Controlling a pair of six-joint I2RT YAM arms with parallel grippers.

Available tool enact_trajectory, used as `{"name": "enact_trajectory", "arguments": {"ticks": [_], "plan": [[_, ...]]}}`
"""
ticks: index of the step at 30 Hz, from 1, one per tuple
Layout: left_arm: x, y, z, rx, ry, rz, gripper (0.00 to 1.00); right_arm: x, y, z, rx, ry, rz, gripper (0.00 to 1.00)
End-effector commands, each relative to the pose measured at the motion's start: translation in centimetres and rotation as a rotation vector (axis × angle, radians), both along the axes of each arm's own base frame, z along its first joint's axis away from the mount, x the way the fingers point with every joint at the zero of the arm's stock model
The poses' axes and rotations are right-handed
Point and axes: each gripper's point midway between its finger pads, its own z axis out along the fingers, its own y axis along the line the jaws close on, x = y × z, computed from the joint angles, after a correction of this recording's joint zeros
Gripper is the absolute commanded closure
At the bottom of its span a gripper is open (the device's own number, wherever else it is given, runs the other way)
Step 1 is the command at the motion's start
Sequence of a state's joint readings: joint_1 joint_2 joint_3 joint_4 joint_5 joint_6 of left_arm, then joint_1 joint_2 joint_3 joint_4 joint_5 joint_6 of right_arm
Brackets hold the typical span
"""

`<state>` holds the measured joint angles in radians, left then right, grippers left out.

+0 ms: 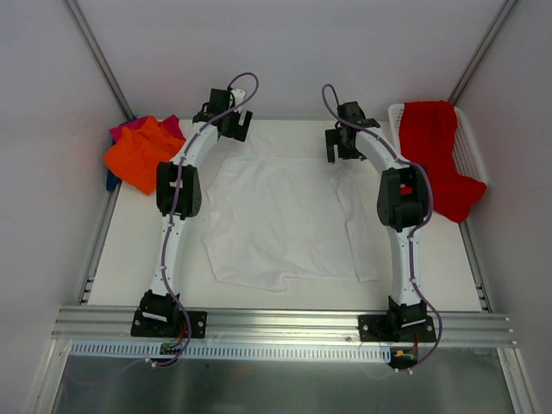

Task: Fold and stack the t-shirts
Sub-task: Flatten out the tshirt

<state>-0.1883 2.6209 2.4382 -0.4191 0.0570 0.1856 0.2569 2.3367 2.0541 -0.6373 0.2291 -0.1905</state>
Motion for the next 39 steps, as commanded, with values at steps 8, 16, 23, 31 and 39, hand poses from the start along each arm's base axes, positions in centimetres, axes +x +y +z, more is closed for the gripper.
{"name": "enact_trajectory", "arguments": {"ticks": [8, 16, 23, 31, 39], "plan": [[0.0, 3.5, 19.3, 0.031, -0.370, 0.196, 0.01, -0.3, -1.6, 8.5, -0.036, -0.178, -0.115, 0.00], [-12.3, -1.1, 24.9, -0.032, -0.357, 0.162, 0.01, -5.7, 3.9, 17.2, 0.037, -0.285, 0.034, 0.01], [-19.4, -5.5, 13.5, -0.093, -0.081, 0.158, 0.01, -9.5, 7.3, 11.3, 0.204, -0.153, 0.071, 0.01], [-23.2, -6.3, 3.9, -0.082, 0.116, 0.199, 0.02, -9.3, 6.3, 3.6, 0.216, -0.004, 0.024, 0.01], [-24.4, -6.4, 1.5, -0.108, 0.156, 0.211, 0.04, -7.4, 5.0, 2.1, 0.218, 0.009, -0.008, 0.02]]}}
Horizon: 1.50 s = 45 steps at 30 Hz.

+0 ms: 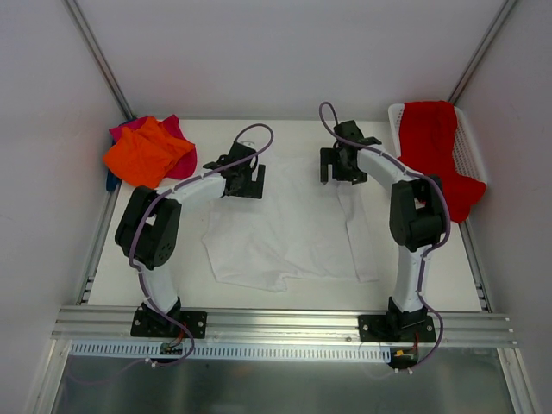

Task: Fold and stack the t-shirts
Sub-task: Flatten out the tshirt

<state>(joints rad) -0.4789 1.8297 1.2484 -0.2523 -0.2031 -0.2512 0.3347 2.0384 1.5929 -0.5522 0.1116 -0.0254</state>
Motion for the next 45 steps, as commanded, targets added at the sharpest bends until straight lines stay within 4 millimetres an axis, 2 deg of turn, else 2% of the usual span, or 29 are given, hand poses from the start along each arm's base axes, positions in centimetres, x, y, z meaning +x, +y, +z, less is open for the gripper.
{"name": "enact_trajectory", "arguments": {"ticks": [1, 3, 13, 25, 28, 29, 30, 31, 34, 35, 37, 40, 45], "plan": [[0.6, -1.2, 1.9, -0.066, -0.067, 0.009, 0.03, 2.7, 1.0, 2.6, 0.057, -0.094, -0.008, 0.01], [0.5, -1.0, 1.6, -0.060, -0.063, 0.013, 0.04, 3.2, 0.9, 2.9, 0.055, -0.106, -0.009, 0.02], [0.6, -0.7, 0.6, -0.034, -0.058, 0.016, 0.04, 5.4, 0.3, 1.2, 0.060, -0.093, -0.033, 0.06], [0.5, -0.9, -0.8, -0.033, -0.035, 0.012, 0.05, 5.0, -1.2, 0.1, 0.020, -0.074, -0.073, 0.07], [0.5, -0.8, -0.9, -0.032, -0.034, 0.013, 0.05, 5.0, -1.4, -0.1, 0.019, -0.071, -0.077, 0.20], [0.4, -0.8, -1.1, -0.028, -0.030, 0.012, 0.05, 5.0, -1.4, -0.1, 0.022, -0.071, -0.077, 0.31], [0.4, -0.8, -1.1, -0.028, -0.030, 0.012, 0.05, 5.0, -1.4, -0.1, 0.022, -0.071, -0.077, 0.36], [0.4, -0.8, -1.2, -0.028, -0.030, 0.012, 0.05, 5.0, -1.4, -0.2, 0.023, -0.070, -0.078, 0.48], [0.4, -0.8, -1.2, -0.027, -0.030, 0.011, 0.05, 5.0, -1.6, -0.5, 0.022, -0.062, -0.084, 0.66], [0.3, -0.8, -1.3, -0.027, -0.029, 0.009, 0.05, 5.0, -1.5, -0.5, 0.023, -0.062, -0.083, 0.77], [0.3, -0.8, -1.3, -0.024, -0.030, 0.010, 0.05, 4.9, -1.7, -0.7, 0.020, -0.058, -0.086, 0.90], [0.3, -0.7, -1.5, -0.021, -0.026, 0.012, 0.05, 4.9, -1.9, -0.9, 0.016, -0.055, -0.090, 0.99], [0.1, -0.7, -1.8, -0.018, -0.021, 0.009, 0.05, 5.1, -2.2, -0.5, 0.010, -0.066, -0.095, 1.00]]}}
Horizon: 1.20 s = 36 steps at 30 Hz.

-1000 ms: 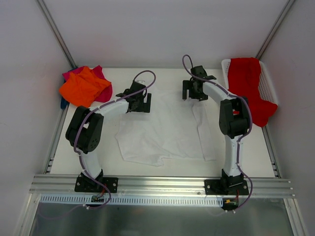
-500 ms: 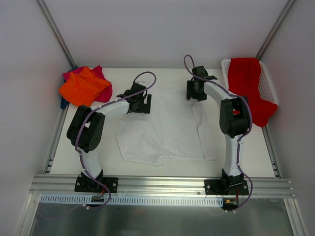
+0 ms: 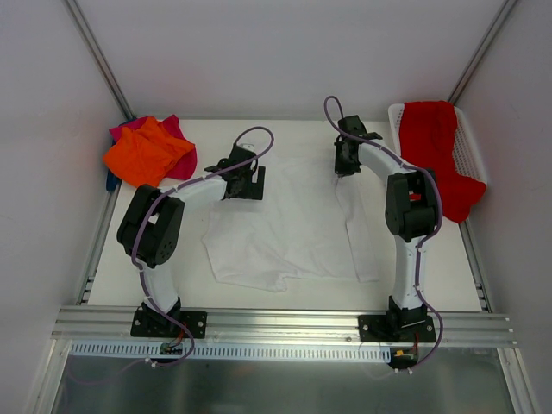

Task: Fold and stack the t-shirts
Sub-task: Flatten out the tshirt

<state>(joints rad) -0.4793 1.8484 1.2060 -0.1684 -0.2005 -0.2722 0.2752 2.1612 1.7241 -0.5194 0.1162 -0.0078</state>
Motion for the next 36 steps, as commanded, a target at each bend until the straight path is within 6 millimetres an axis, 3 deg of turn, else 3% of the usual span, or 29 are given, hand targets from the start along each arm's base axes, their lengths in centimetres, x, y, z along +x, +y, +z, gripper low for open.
{"name": "enact_trajectory", "arguments": {"ticks": [1, 5, 9, 16, 24, 27, 28, 32, 35, 36], "plan": [[-0.2, -0.4, -0.4, 0.006, -0.005, -0.006, 0.05, 0.7, -0.7, 0.8, -0.015, -0.030, -0.019, 1.00], [-0.3, -0.4, -0.5, 0.008, -0.004, -0.009, 0.05, 1.4, -2.2, 2.2, -0.042, -0.062, -0.054, 1.00], [-0.2, -0.4, -0.6, 0.008, -0.004, -0.007, 0.05, 2.7, -5.4, 4.8, -0.086, -0.108, -0.120, 1.00], [-0.2, -0.5, -0.7, 0.008, -0.006, -0.013, 0.05, 4.7, -10.2, 6.9, -0.144, -0.149, -0.199, 0.99], [0.0, -0.5, -1.0, 0.015, -0.006, -0.020, 0.05, 7.9, -13.9, 4.5, -0.195, -0.140, -0.231, 0.99], [0.0, -0.3, -1.0, 0.023, -0.010, -0.021, 0.05, 8.0, -15.0, 3.5, -0.207, -0.116, -0.271, 0.13], [0.0, -0.3, -1.0, 0.023, -0.009, -0.021, 0.06, 7.8, -15.4, 3.4, -0.214, -0.109, -0.302, 0.01], [0.0, -0.6, -0.7, 0.012, -0.012, -0.024, 0.05, 7.0, -16.5, 4.1, -0.234, -0.106, -0.335, 0.01], [0.0, -1.0, -0.5, -0.010, -0.010, -0.028, 0.06, 5.8, -16.9, 6.5, -0.258, -0.132, -0.352, 0.00], [0.0, -1.0, -0.4, -0.013, -0.012, -0.027, 0.06, 5.5, -16.6, 9.1, -0.247, -0.179, -0.353, 0.01]]}}
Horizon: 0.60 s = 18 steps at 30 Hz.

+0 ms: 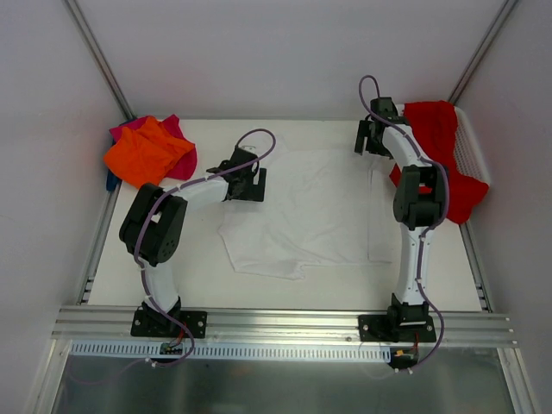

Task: Fold and stack the t-shirts
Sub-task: Flatten out the tshirt

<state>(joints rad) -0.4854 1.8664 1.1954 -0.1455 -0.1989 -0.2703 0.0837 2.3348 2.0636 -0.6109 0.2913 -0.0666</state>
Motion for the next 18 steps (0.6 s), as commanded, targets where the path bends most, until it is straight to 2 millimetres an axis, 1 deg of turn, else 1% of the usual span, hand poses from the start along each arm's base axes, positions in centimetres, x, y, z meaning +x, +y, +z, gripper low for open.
{"name": "enact_trajectory", "arguments": {"ticks": [1, 2, 3, 4, 5, 6, 7, 8, 9, 10, 11, 12, 13, 14, 15, 16, 17, 18], "plan": [[0.0, -0.9, 0.6, -0.022, -0.017, -0.021, 0.06, -2.1, -4.2, 8.0, -0.077, -0.107, -0.119, 0.00], [0.0, -0.9, 0.7, -0.025, -0.020, -0.020, 0.06, -2.5, -3.4, 9.0, -0.066, -0.123, -0.105, 0.01], [-0.1, -1.0, 0.9, -0.029, -0.022, -0.022, 0.06, -3.4, -2.5, 11.2, -0.039, -0.154, -0.082, 0.01], [-0.1, -1.3, 1.1, -0.036, -0.026, -0.024, 0.06, -4.0, -0.9, 12.1, -0.019, -0.167, -0.051, 0.01], [-0.1, -1.4, 1.5, -0.042, -0.034, -0.024, 0.06, -4.6, 0.2, 12.7, 0.010, -0.168, -0.025, 0.01], [-0.2, -1.7, 1.7, -0.055, -0.034, -0.024, 0.06, -6.2, 1.8, 13.6, 0.025, -0.161, 0.006, 0.00], [-0.4, -1.8, 1.8, -0.065, -0.032, -0.026, 0.06, -7.0, 2.8, 13.7, 0.041, -0.152, 0.024, 0.01], [-0.5, -2.0, 2.3, -0.078, -0.036, -0.025, 0.06, -7.8, 4.3, 13.6, 0.082, -0.145, 0.055, 0.01], [-1.0, -2.3, 2.2, -0.088, -0.029, -0.029, 0.06, -8.7, 5.3, 13.4, 0.096, -0.134, 0.083, 0.00], [-1.3, -2.6, 2.2, -0.103, -0.023, -0.027, 0.07, -10.6, 7.4, 12.4, 0.123, -0.113, 0.111, 0.00], [-1.6, -2.7, 2.6, -0.114, -0.027, -0.028, 0.07, -11.6, 8.6, 11.7, 0.143, -0.099, 0.130, 0.00], [-2.2, -2.7, 2.1, -0.116, -0.012, -0.026, 0.07, -12.6, 9.5, 11.0, 0.149, -0.085, 0.150, 0.01], [-2.6, -3.1, 2.1, -0.128, -0.008, -0.023, 0.07, -14.5, 11.3, 8.8, 0.145, -0.036, 0.190, 0.01], [-3.0, -3.2, 2.2, -0.139, -0.008, -0.023, 0.07, -15.6, 12.4, 8.7, 0.161, -0.034, 0.206, 0.01], [-3.7, -3.2, 1.6, -0.154, 0.003, -0.015, 0.07, -16.5, 13.4, 8.0, 0.164, -0.026, 0.230, 0.01], [-4.1, -3.5, 1.3, -0.166, 0.009, -0.020, 0.07, -18.8, 15.0, 6.0, 0.150, 0.027, 0.277, 0.01], [-4.5, -3.7, 1.4, -0.186, 0.007, -0.021, 0.07, -19.9, 15.5, 5.7, 0.143, 0.037, 0.295, 0.01], [-5.1, -3.5, 0.8, -0.201, 0.019, -0.011, 0.07, -20.9, 16.1, 5.0, 0.139, 0.051, 0.308, 0.01]]}}
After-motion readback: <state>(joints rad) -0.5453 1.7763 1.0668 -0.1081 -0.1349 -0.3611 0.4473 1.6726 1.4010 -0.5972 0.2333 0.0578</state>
